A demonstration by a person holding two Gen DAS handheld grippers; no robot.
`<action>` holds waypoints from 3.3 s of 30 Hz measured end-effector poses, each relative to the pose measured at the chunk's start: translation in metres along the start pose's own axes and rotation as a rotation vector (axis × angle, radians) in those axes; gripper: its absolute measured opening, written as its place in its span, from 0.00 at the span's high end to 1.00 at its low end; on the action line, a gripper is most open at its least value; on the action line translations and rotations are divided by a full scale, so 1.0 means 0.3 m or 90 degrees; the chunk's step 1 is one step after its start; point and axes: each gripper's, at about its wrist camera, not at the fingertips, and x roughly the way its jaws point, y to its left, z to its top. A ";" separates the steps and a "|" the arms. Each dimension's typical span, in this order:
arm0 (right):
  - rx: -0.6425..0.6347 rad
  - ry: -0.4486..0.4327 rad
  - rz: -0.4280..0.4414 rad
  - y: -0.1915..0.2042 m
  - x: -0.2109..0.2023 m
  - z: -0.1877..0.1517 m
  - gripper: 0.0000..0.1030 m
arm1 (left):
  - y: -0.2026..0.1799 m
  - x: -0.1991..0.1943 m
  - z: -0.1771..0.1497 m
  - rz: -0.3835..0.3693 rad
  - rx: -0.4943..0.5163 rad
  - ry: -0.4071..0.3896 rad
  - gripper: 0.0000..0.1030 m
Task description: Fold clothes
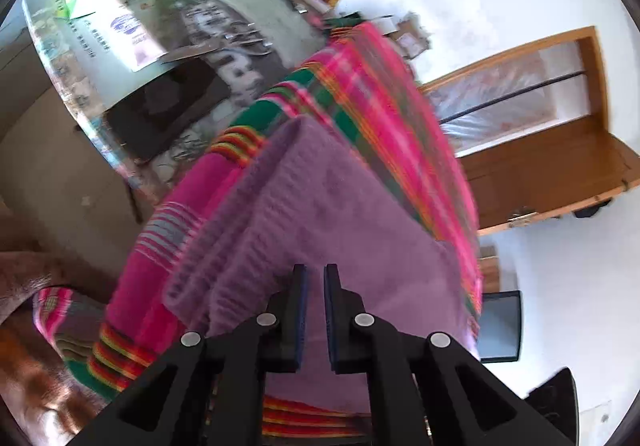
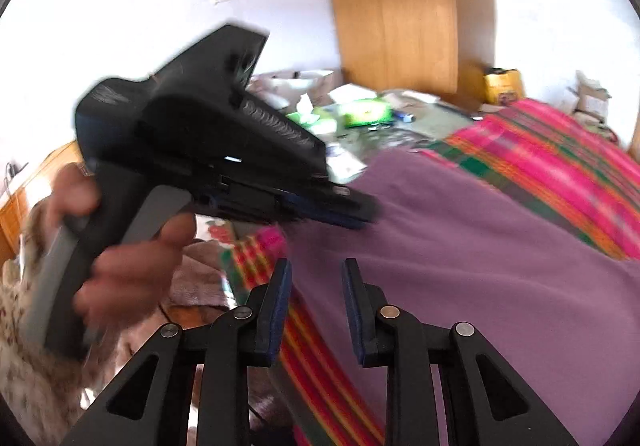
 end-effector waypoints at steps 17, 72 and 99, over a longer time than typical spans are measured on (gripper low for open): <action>0.082 0.089 -0.001 -0.129 -0.077 -0.196 0.67 | -0.080 0.059 -0.003 0.077 0.026 0.027 0.91; 0.098 0.022 0.012 -0.101 -0.129 -0.254 0.67 | -0.054 -0.095 -0.075 0.100 0.025 -0.048 0.71; -0.154 0.002 -0.075 0.184 0.171 -0.012 0.67 | 0.096 -0.079 -0.053 0.066 -0.054 -0.030 0.69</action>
